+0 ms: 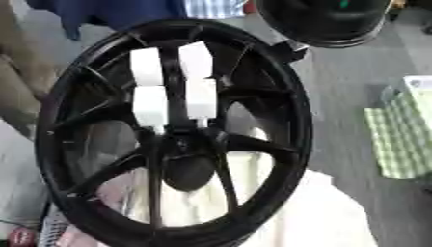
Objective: Pull the pin out of the wheel hub.
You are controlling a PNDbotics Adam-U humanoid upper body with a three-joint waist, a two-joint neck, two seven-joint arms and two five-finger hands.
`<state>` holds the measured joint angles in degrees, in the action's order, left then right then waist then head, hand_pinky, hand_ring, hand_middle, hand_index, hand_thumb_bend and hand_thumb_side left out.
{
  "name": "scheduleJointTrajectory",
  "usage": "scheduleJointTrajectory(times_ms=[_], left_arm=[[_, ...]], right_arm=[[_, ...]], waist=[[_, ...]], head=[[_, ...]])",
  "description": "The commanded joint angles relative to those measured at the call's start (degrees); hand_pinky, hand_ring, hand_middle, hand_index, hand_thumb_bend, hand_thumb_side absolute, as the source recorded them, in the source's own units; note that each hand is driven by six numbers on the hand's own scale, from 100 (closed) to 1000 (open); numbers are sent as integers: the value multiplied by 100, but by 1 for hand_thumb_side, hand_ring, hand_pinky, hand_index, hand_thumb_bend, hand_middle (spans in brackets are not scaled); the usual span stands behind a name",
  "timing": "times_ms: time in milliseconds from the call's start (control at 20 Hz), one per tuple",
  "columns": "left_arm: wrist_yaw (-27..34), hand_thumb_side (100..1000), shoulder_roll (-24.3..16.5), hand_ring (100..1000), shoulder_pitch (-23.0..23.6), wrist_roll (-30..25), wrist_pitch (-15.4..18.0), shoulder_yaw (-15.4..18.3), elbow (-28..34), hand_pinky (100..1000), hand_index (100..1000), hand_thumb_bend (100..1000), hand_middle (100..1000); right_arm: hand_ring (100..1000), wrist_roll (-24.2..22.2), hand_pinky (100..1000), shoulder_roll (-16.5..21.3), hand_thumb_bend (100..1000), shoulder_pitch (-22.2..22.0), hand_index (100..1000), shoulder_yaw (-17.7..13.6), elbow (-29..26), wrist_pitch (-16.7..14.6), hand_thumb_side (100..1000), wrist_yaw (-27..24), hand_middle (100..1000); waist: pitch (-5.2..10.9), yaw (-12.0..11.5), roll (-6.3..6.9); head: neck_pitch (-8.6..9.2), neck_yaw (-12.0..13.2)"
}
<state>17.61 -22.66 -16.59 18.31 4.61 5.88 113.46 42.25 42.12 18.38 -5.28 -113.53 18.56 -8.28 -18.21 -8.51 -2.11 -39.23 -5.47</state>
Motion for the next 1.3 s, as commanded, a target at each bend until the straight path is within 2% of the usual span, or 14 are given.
scheduleJointTrajectory(times_ms=[50, 650, 850, 900, 1050, 1300], left_arm=[[-44, 729, -89, 770, -43, -2, 13, 24, 113, 806, 849, 100, 644], [-70, 730, -102, 770, -34, -3, 22, 26, 113, 806, 849, 100, 644], [-91, 732, -127, 770, -20, -3, 18, 23, 113, 806, 849, 100, 643], [-98, 732, -139, 770, -17, -4, 18, 21, 113, 807, 849, 100, 643], [-126, 732, -186, 770, -3, -11, 18, 15, 113, 807, 849, 100, 643], [-161, 731, -262, 770, 52, -8, 17, 16, 113, 807, 849, 100, 643]], right_arm=[[658, 25, 595, 214, 100, 62, 672, -44, -106, 41, 431, -26, 563], [659, 13, 595, 254, 100, 51, 673, -48, -106, 64, 424, -18, 562], [662, -73, 601, 462, 100, 90, 677, -40, -106, 173, 393, 15, 564], [666, -139, 606, 575, 100, 111, 680, -26, -106, 225, 362, 39, 566], [680, -664, 629, 1067, 100, 215, 693, 35, -106, 472, 300, 199, 576], [716, -1996, 684, 1863, 100, 484, 717, 49, -106, 801, 259, 430, 604]], waist=[[101, 2, 7], [50, 17, 3], [-15, 19, -14], [-27, 24, -20], [-46, 48, -42], [-24, 80, -75]], head=[[-29, -17], [-38, -15], [-18, 4], [-16, 15], [-18, 58], [-29, 82]])
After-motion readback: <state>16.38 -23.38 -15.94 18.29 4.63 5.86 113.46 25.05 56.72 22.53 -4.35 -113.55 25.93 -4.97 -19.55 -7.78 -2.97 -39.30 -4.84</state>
